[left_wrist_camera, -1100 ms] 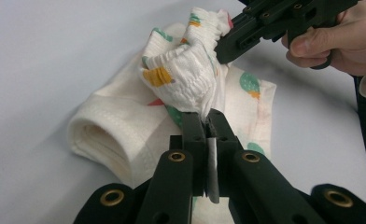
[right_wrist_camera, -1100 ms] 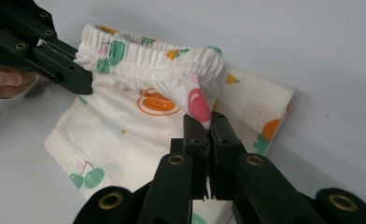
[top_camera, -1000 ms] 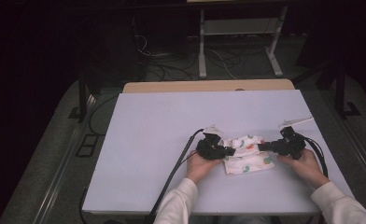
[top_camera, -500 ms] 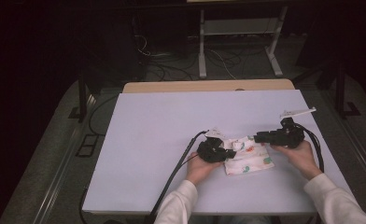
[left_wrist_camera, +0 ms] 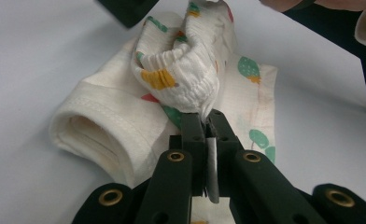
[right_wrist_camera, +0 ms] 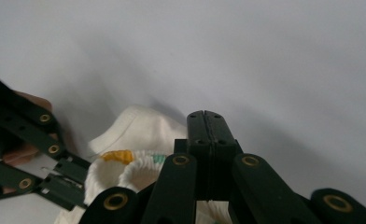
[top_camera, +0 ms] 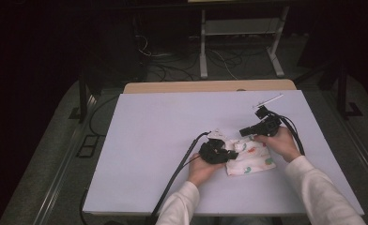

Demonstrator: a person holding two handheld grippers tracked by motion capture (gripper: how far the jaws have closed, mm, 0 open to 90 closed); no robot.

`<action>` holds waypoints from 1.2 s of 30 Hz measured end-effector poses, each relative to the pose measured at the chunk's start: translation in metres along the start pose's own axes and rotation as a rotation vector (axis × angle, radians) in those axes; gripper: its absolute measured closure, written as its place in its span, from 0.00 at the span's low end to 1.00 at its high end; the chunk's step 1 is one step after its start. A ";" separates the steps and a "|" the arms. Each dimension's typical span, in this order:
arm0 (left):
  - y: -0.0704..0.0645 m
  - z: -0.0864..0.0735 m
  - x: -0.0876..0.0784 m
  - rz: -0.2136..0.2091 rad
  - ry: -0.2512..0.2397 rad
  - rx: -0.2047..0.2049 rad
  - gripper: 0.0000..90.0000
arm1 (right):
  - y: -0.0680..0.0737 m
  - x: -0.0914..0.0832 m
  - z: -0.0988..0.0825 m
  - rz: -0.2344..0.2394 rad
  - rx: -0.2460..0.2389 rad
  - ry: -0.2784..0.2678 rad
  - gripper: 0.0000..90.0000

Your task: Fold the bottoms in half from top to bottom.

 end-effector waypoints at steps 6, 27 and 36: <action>0.000 -0.001 0.001 -0.005 0.002 0.002 0.97 | -0.005 0.018 -0.007 0.000 0.045 0.090 0.98; 0.003 0.011 -0.027 0.046 -0.171 0.007 0.54 | 0.005 0.003 -0.023 0.064 0.079 0.137 0.98; 0.021 0.015 -0.047 0.109 -0.254 -0.058 0.52 | 0.021 -0.013 -0.037 0.090 0.040 0.104 0.98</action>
Point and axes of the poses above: each handheld gripper's, and its own axes: x roughly forward along the jaws, z roughly out of its top, y roughly to its left, the point moved 10 cm from there along x, roughly forward along the jaws, and after that the axes turned 3 degrees about x, right-handed, at the moved point
